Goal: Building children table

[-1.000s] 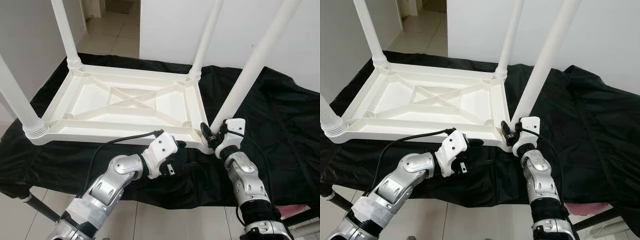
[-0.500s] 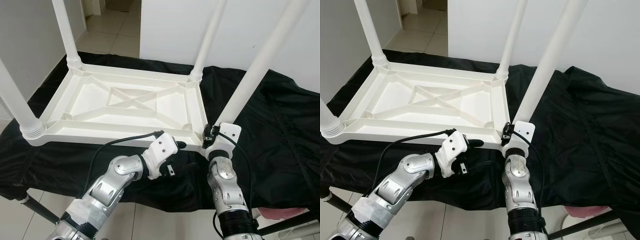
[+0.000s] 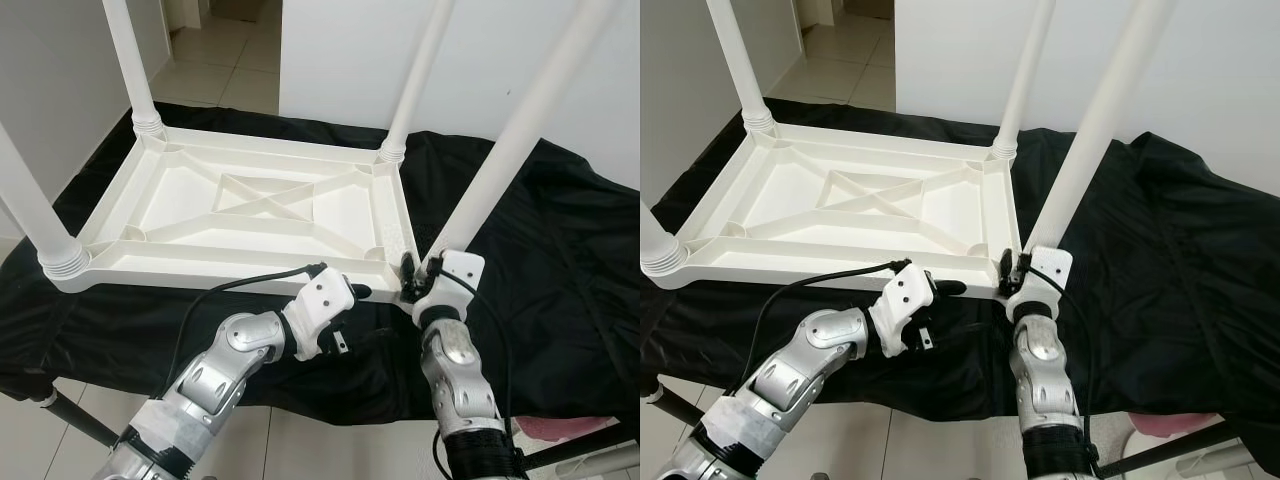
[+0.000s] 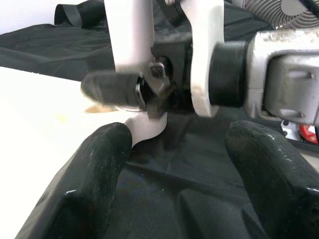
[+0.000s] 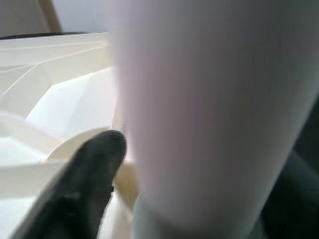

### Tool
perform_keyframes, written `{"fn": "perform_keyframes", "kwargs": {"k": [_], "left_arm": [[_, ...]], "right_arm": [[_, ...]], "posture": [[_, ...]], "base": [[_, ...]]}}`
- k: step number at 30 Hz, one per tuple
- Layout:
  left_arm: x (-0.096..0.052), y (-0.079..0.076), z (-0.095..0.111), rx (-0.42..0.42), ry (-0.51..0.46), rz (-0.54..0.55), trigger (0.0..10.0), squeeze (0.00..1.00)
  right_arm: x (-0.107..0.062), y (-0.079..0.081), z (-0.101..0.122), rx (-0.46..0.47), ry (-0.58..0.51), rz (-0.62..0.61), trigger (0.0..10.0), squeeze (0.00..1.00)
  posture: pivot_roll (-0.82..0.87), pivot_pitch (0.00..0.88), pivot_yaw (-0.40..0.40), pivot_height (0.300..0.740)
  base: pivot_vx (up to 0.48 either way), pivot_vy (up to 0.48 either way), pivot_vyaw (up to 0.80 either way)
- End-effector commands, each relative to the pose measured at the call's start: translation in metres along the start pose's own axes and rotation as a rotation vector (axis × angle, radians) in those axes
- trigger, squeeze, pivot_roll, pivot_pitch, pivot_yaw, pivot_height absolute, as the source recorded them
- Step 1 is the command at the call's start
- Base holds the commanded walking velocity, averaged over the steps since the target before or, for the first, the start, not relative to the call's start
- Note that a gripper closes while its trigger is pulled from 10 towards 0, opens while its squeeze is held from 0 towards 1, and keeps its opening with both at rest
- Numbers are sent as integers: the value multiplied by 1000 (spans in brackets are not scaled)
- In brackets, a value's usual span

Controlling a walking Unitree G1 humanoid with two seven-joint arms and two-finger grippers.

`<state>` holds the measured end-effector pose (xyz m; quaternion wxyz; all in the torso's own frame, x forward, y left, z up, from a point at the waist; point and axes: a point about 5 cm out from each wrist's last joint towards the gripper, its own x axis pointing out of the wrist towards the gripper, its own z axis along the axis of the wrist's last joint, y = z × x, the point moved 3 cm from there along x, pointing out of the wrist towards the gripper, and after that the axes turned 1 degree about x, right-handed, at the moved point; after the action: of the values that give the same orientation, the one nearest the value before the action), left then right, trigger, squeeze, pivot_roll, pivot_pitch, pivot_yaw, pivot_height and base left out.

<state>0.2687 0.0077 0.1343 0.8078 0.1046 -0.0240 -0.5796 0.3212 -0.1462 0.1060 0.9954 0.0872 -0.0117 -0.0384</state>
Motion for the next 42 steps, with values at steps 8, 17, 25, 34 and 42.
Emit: {"fn": "perform_keyframes", "kwargs": {"k": [8, 17, 25, 34, 42], "left_arm": [[2, -7, 1, 6, -6, -55, 10000, 0], [1, -5, 3, 7, -8, -57, 10000, 0], [5, -3, 5, 11, -15, -64, 10000, 0], [5, 2, 7, 20, -14, -59, 10000, 0], [5, 4, 8, 21, -16, -49, 10000, 0]], "right_arm": [[-7, -8, -1, -20, -18, 120, 10000, 1000], [-2, -27, 9, -50, -46, 272, 10000, 0], [10, -33, 23, -123, -35, 484, 10000, 0], [22, -29, 14, -219, 42, 636, 4863, 0], [25, -33, 11, -212, 62, 657, 0, 0]], "posture": [[25, 0, -100, 740], [8, 0, -84, 740], [2, 0, -71, 740], [3, 0, -63, 740], [13, 0, -67, 740]], "base": [[0, 0, 0], [0, 0, 0], [0, 0, 0], [0, 0, 0], [0, 0, 0]]}}
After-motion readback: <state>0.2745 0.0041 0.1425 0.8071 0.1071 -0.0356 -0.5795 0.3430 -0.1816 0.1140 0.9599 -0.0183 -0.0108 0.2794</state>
